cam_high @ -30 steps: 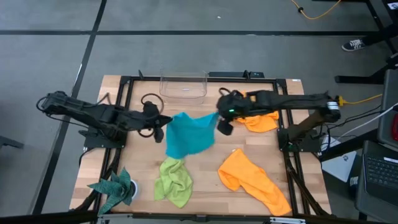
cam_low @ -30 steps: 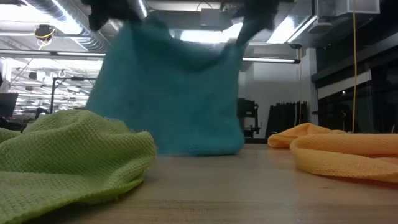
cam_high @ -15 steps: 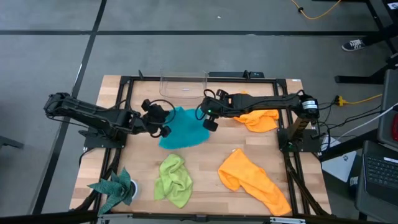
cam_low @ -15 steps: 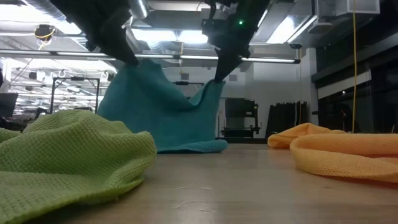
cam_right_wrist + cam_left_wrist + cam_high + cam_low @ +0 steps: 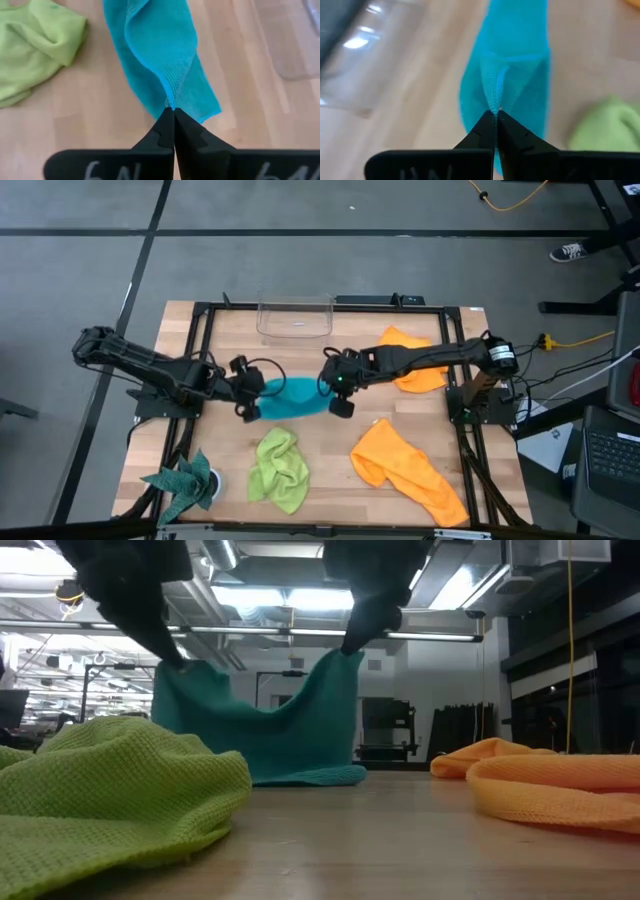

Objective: Fold microfiber towels
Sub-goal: Fold the blue microfiber cloth

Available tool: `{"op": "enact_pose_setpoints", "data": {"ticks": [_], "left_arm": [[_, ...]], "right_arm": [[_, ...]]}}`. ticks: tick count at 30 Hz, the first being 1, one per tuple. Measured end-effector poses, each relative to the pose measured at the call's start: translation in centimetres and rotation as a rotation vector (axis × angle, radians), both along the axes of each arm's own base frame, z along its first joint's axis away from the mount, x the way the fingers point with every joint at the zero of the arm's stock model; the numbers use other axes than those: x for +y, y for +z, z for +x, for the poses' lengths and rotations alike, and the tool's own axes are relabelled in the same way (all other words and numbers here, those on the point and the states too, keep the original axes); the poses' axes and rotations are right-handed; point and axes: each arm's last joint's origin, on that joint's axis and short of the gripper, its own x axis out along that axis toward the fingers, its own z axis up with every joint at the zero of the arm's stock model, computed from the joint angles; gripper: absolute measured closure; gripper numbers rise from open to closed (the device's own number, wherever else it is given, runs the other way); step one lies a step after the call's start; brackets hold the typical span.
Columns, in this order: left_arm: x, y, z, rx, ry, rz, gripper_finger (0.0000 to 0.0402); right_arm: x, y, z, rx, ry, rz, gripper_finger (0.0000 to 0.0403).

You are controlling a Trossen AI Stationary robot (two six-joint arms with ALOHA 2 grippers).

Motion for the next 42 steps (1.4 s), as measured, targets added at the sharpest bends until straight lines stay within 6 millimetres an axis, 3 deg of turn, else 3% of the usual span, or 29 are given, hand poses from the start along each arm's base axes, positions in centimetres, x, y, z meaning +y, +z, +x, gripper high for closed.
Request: {"op": "enact_pose_setpoints", "data": {"ticks": [6, 12, 17, 23, 28, 33, 42], "left_arm": [[-0.6, -0.2, -0.2, 0.034, -0.054, -0.098, 0.0385], [-0.4, -0.5, -0.6, 0.067, 0.02, -0.138, 0.0328], [-0.4, -0.3, -0.8, 0.036, 0.096, -0.195, 0.0284], [-0.4, -0.3, -0.9, 0.015, 0.174, -0.27, 0.0274], [-0.9, -0.2, -0.6, 0.016, 0.167, -0.42, 0.0275], [-2.1, -1.1, 0.0, 0.092, 0.03, -0.419, 0.0276], [-3.7, -3.9, 1.2, 0.251, 0.039, -0.406, 0.0272]], "right_arm": [[0.7, -1.0, -0.1, 0.024, -0.022, 0.043, 0.0361], [0.7, -3.4, -1.2, 0.128, -0.092, 0.087, 0.0291], [0.8, -3.7, -1.5, 0.16, -0.07, 0.155, 0.0256], [0.5, -2.0, -0.6, 0.083, -0.04, 0.149, 0.025], [0.5, -2.1, -0.3, 0.043, -0.025, 0.151, 0.0249], [0.5, -3.6, 0.0, -0.023, 0.03, 0.13, 0.0249], [0.9, -8.0, -0.8, -0.078, 0.106, 0.166, 0.0249]]}}
